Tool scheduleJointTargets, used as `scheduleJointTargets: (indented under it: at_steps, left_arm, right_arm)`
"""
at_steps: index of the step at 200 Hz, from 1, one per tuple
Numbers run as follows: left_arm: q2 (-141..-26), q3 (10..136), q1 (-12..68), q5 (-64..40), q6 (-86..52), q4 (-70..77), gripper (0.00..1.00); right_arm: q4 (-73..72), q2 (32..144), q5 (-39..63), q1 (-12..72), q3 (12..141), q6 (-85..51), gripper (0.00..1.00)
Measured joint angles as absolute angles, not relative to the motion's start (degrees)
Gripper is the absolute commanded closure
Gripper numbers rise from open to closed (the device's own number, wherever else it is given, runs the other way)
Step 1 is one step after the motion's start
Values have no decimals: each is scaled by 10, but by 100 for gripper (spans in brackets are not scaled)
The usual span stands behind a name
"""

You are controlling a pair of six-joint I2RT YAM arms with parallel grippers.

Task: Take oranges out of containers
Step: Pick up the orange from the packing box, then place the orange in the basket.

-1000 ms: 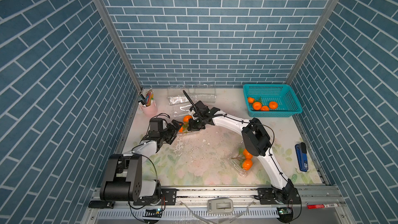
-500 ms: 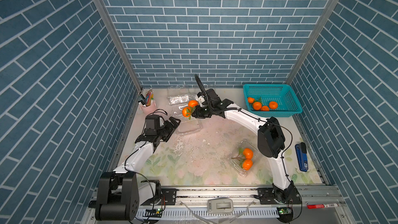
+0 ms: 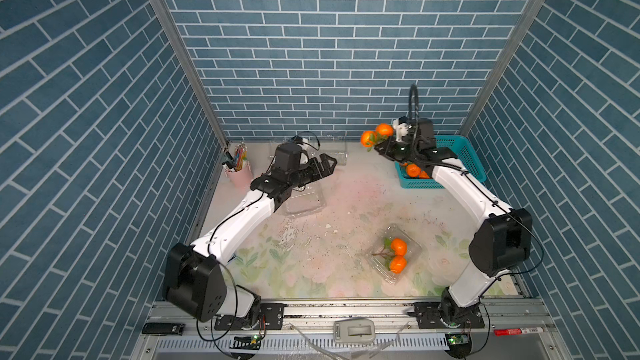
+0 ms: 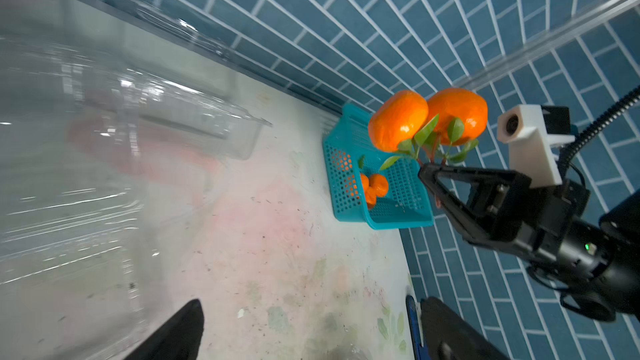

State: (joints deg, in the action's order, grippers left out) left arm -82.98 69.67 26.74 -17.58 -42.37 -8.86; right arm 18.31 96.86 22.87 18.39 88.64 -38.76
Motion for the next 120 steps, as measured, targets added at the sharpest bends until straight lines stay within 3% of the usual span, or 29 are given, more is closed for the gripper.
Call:
scheduleJointTargets:
  at_steps: [59, 120]
  left_arm:
    - [-989, 849, 388, -163, -387, -106, 1]
    - [-1082, 913, 439, -163, -381, -126, 0]
  right_arm:
    - [168, 952, 225, -35, 820, -398, 99]
    - [139, 1091, 242, -102, 839, -412, 97]
